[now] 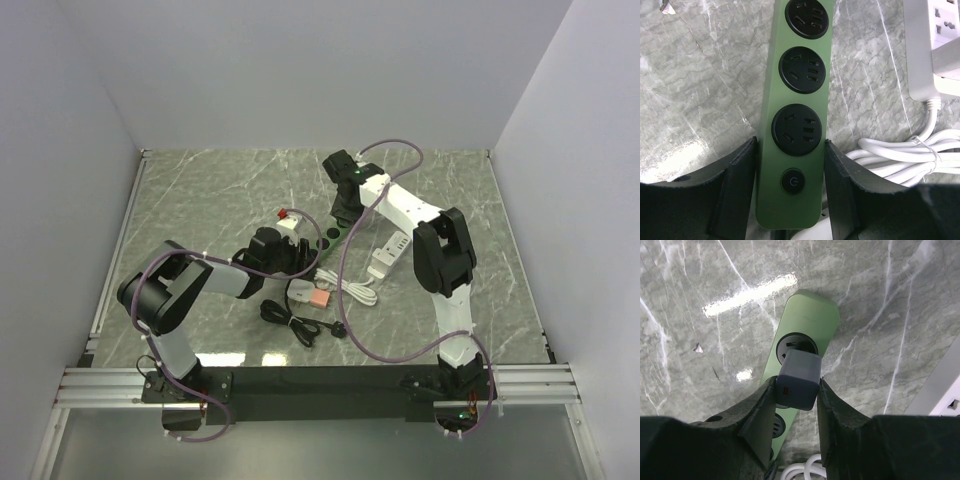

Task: Insert the plug

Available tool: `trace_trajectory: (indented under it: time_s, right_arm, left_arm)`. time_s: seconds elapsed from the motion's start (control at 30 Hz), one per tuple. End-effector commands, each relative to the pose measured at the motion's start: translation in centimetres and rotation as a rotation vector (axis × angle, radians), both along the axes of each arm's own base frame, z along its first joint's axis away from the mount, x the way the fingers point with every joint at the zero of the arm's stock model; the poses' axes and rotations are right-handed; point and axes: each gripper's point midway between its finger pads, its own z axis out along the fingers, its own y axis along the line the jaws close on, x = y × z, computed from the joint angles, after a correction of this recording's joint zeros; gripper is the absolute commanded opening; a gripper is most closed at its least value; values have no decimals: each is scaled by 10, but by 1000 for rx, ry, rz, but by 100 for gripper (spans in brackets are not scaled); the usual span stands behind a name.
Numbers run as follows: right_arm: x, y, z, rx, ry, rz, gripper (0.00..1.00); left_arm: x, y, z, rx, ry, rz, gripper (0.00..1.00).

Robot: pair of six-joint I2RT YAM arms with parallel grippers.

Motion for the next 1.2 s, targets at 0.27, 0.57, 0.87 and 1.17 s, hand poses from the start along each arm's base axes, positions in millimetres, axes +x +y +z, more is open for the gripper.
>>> trace_trajectory:
  time_s: [0.27, 0.57, 0.87, 1.17]
  right_arm:
    - [-53, -92, -88, -293, 380, 76, 0]
    - [-63, -95, -98, -298, 454, 87, 0]
    - [-65, -97, -102, -308, 494, 98, 0]
    - [-84, -97, -100, -280, 470, 78, 0]
  left_arm:
    - [-34, 12, -32, 53, 133, -29, 39]
    - [-40, 11, -30, 25, 129, -49, 38]
    - [-44, 13, -37, 28, 131, -55, 22]
    - [-47, 11, -46, 40, 141, -81, 0]
